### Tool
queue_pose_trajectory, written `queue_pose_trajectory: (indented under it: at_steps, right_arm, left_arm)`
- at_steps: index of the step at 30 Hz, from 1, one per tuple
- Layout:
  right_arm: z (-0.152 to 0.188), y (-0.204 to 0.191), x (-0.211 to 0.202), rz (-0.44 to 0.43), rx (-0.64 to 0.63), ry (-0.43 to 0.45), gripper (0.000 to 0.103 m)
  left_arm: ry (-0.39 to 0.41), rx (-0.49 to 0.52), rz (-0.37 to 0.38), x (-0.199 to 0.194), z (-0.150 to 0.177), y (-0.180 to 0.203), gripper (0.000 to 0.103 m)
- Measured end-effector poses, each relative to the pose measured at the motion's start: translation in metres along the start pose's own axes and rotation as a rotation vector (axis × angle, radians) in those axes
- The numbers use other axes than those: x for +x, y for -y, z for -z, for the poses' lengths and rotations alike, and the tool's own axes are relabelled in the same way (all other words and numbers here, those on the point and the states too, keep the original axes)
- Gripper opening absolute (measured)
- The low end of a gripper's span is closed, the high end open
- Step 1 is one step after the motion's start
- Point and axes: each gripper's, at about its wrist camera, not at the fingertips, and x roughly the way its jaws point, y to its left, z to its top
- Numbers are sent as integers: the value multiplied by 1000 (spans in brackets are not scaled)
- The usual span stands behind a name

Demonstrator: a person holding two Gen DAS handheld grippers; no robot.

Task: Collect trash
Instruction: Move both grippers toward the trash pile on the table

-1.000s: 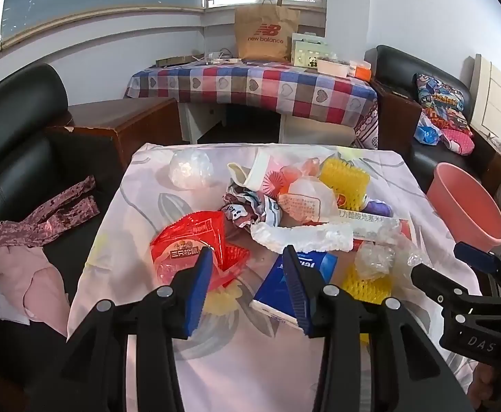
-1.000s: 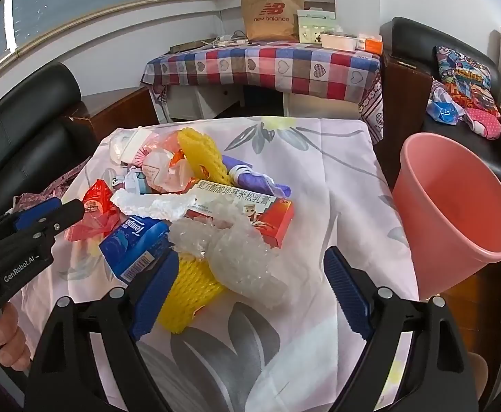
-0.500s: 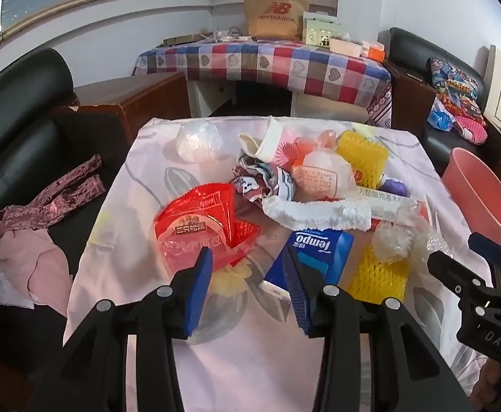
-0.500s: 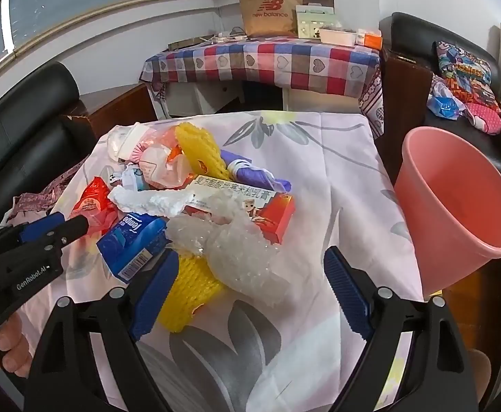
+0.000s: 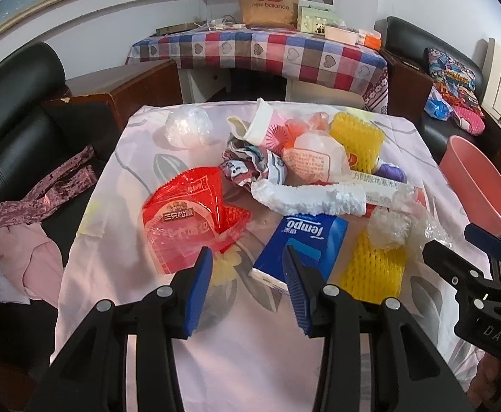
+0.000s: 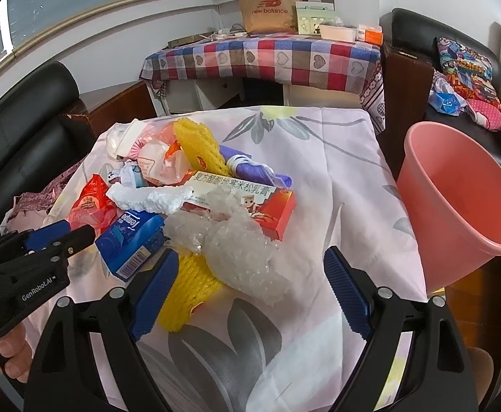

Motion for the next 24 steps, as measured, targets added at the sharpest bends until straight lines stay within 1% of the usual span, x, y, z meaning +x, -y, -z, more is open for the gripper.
queue_pose_trajectory:
  at_steps: [24]
  right_arm:
    - [2, 3, -1, -3, 6, -6, 87]
  left_arm:
    - [-1, -4, 2, 2, 4, 2, 42]
